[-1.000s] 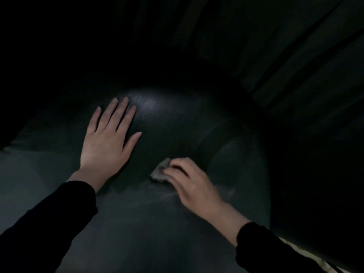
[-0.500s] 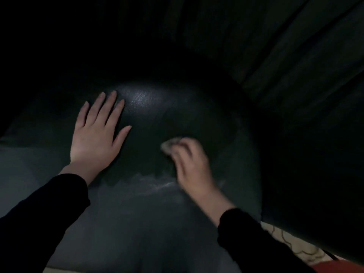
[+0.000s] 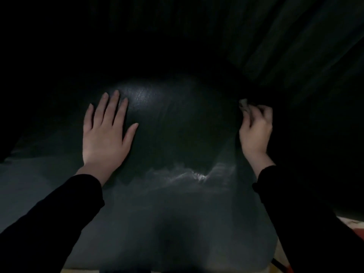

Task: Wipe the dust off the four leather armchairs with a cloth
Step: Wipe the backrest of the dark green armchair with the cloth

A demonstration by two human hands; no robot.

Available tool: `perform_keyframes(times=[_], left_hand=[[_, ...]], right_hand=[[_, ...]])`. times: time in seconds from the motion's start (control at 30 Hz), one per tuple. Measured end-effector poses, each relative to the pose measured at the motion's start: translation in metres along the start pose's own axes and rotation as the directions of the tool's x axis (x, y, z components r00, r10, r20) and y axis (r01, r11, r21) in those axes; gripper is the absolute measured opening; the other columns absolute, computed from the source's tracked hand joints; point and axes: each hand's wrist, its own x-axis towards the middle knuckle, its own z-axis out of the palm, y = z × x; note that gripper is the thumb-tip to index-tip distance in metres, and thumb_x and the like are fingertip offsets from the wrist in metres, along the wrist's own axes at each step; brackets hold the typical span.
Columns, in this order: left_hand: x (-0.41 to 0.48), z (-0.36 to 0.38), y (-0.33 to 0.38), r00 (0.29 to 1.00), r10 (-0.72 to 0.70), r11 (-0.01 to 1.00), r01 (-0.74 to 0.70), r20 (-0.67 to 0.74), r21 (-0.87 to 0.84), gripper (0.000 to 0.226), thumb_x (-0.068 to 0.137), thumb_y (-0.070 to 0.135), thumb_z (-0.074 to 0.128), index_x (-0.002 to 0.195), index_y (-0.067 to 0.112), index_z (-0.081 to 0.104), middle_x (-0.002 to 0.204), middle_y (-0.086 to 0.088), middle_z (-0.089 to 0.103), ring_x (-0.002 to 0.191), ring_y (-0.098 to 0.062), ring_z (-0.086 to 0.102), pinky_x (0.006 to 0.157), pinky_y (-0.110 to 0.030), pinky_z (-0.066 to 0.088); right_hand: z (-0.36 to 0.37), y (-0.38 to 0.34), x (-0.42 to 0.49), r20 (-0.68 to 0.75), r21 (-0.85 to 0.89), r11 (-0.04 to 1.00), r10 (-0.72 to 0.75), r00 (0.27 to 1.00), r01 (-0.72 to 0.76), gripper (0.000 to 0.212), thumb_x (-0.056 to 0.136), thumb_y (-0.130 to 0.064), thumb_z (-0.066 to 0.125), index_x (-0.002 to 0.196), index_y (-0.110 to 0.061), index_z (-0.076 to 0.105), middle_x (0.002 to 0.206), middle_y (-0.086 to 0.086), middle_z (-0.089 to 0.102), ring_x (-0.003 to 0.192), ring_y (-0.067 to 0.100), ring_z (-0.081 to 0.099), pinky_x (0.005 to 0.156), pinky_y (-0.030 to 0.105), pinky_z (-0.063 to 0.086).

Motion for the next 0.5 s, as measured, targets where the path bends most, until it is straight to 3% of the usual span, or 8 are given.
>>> perform_keyframes(times=[0.07,0.17,0.3,0.37,0.5], left_hand=[[0.0,0.001,0.0,1.0,0.002,1.0,-0.002,-0.001,-0.012,0.064,0.1,0.048,0.024,0.152,0.011,0.027,0.16,-0.01,0.022,0.149,-0.026,0.013,0.12,-0.046,0.008],[0.0,0.001,0.0,1.0,0.004,1.0,-0.004,0.003,-0.023,0.065,0.1,0.049,0.024,0.152,0.011,0.026,0.16,-0.01,0.021,0.149,-0.027,0.013,0.12,-0.046,0.008],[0.0,-0.002,-0.001,1.0,0.013,0.999,-0.014,-0.007,-0.047,0.065,0.099,0.049,0.025,0.151,0.01,0.029,0.159,-0.011,0.024,0.148,-0.028,0.015,0.119,-0.047,0.009],[0.0,-0.002,-0.001,1.0,0.019,0.998,-0.02,-0.007,-0.066,0.065,0.099,0.049,0.025,0.151,0.01,0.029,0.159,-0.011,0.024,0.148,-0.028,0.014,0.12,-0.046,0.007],[0.0,-0.003,-0.003,0.999,0.035,0.996,-0.035,-0.001,-0.076,0.066,0.099,0.05,0.024,0.151,0.01,0.028,0.16,-0.011,0.022,0.149,-0.027,0.012,0.119,-0.044,0.004]], right_hand=[[0.002,-0.021,-0.034,-0.018,0.061,0.993,-0.103,0.995,0.104,0.029,0.093,-0.014,0.048,0.11,-0.002,0.067,0.112,0.02,0.056,0.1,0.03,0.057,0.092,0.03,0.043],[0.003,-0.059,-0.103,0.069,0.186,0.943,-0.292,0.954,0.275,0.027,0.092,-0.011,0.049,0.11,-0.002,0.067,0.11,0.015,0.056,0.099,0.029,0.055,0.092,0.033,0.044],[-0.005,-0.079,-0.149,0.188,0.278,0.9,-0.394,0.9,0.336,0.024,0.089,-0.002,0.06,0.112,-0.001,0.067,0.112,0.01,0.054,0.101,0.024,0.055,0.093,0.03,0.046],[-0.012,-0.067,-0.136,0.133,0.259,0.92,-0.337,0.932,0.295,0.023,0.091,-0.004,0.057,0.11,-0.001,0.068,0.111,0.013,0.055,0.102,0.025,0.055,0.095,0.03,0.044],[-0.033,-0.002,-0.099,-0.027,0.01,1.0,0.001,1.0,-0.001,0.027,0.095,-0.012,0.05,0.115,-0.003,0.065,0.114,0.018,0.054,0.105,0.028,0.054,0.097,0.025,0.039]])
